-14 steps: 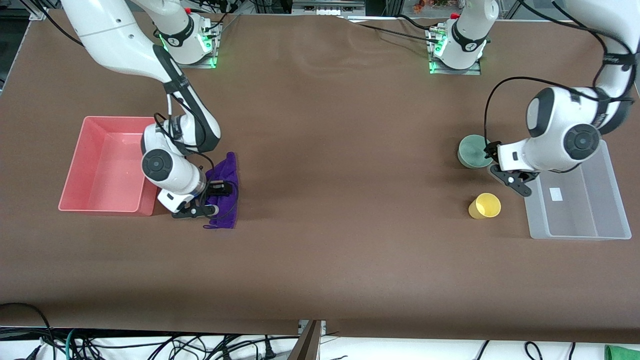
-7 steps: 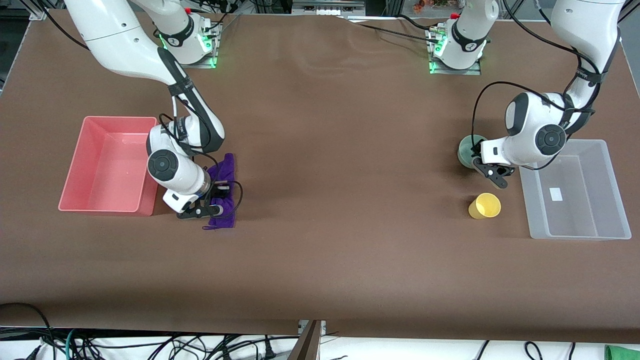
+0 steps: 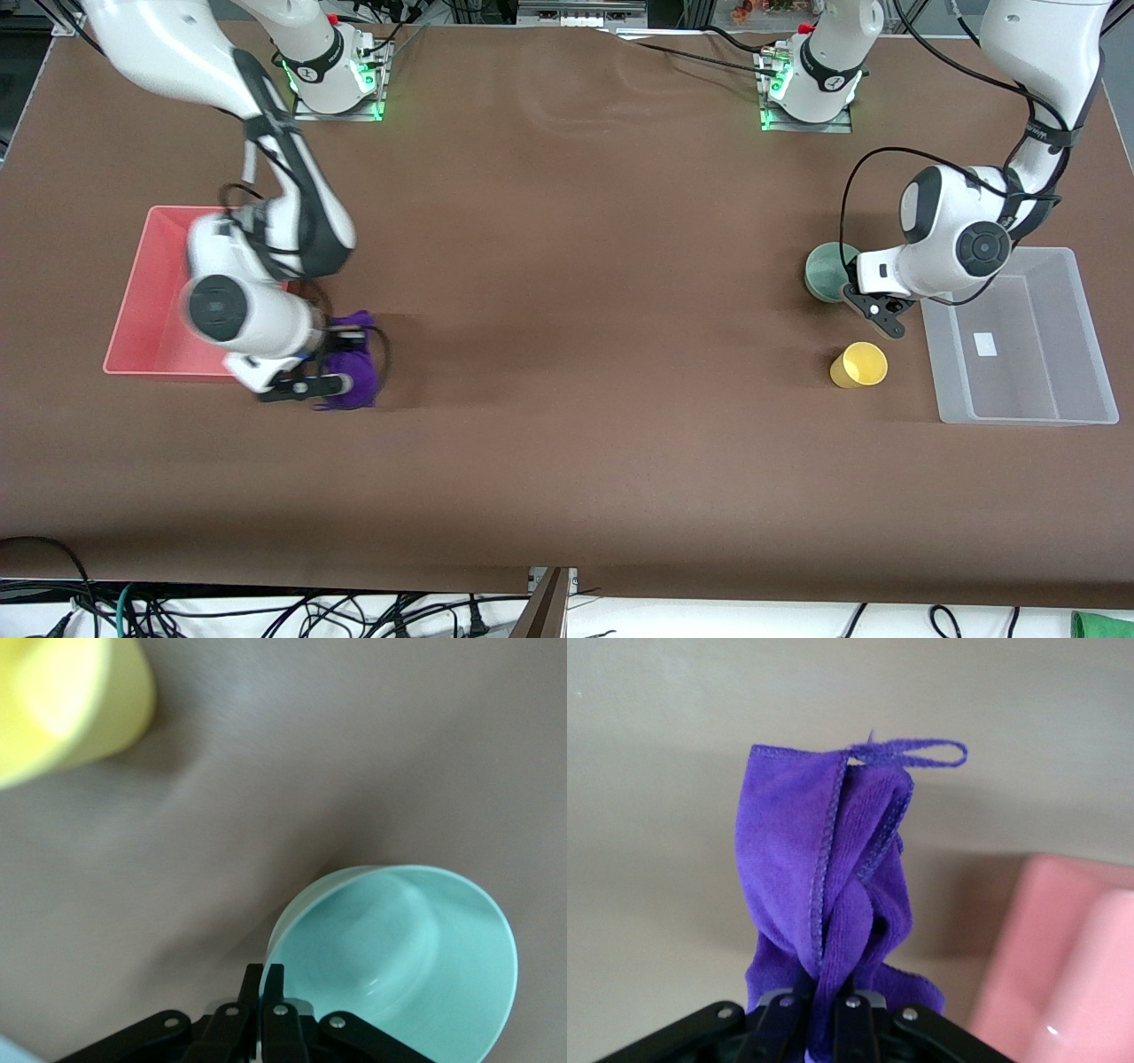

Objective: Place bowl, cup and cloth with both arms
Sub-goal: 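Lift the cloth into the pink bin while the left gripper carries the bowl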

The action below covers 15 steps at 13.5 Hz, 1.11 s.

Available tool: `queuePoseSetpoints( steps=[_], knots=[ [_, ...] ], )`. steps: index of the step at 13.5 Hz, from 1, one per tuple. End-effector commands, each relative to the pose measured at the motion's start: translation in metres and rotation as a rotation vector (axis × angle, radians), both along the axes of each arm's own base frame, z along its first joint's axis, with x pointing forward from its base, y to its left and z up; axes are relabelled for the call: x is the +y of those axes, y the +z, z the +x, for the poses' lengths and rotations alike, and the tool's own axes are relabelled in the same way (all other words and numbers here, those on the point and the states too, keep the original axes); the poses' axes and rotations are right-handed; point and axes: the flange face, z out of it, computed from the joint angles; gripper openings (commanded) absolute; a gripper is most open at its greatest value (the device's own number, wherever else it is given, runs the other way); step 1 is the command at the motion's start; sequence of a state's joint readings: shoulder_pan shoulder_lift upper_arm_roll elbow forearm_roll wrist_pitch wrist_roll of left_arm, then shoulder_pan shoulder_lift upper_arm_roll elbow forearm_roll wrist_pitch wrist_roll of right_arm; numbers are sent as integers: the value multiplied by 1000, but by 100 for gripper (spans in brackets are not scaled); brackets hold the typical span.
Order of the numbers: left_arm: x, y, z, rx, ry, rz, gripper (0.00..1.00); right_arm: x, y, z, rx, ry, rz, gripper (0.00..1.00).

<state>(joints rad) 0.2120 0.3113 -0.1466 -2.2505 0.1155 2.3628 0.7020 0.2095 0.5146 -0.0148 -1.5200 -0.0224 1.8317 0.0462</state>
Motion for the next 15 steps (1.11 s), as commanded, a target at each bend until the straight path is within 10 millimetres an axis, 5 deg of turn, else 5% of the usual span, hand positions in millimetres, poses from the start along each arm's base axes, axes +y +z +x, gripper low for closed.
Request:
queuePoseSetpoints(
  steps=[1,2,4,7,11,13,14,15],
  knots=[
    [38,64,27,-2,7,22,0,-51,53,3,65,-17,0,0],
    [48,86,39,22,4,22,0,-78,69,0,61,-23,-6,0],
    [83,130,59,34,12,20,0,-135,70,-7,120,15,-12,0],
    [159,136,79,10,-33,64,0,-190,40,-20,173,-37,-32,0],
    [238,76,99,14,-5,55,0,-218,-18,-44,207,-67,-37,0],
    [260,31,97,-33,14,44,0,-223,-39,-53,210,-73,-37,0],
    [267,16,93,-31,30,32,0,-223,-45,-54,211,-75,-38,58],
    [268,15,92,-31,27,25,81,-221,-37,-51,191,-76,-34,100]
  ],
)
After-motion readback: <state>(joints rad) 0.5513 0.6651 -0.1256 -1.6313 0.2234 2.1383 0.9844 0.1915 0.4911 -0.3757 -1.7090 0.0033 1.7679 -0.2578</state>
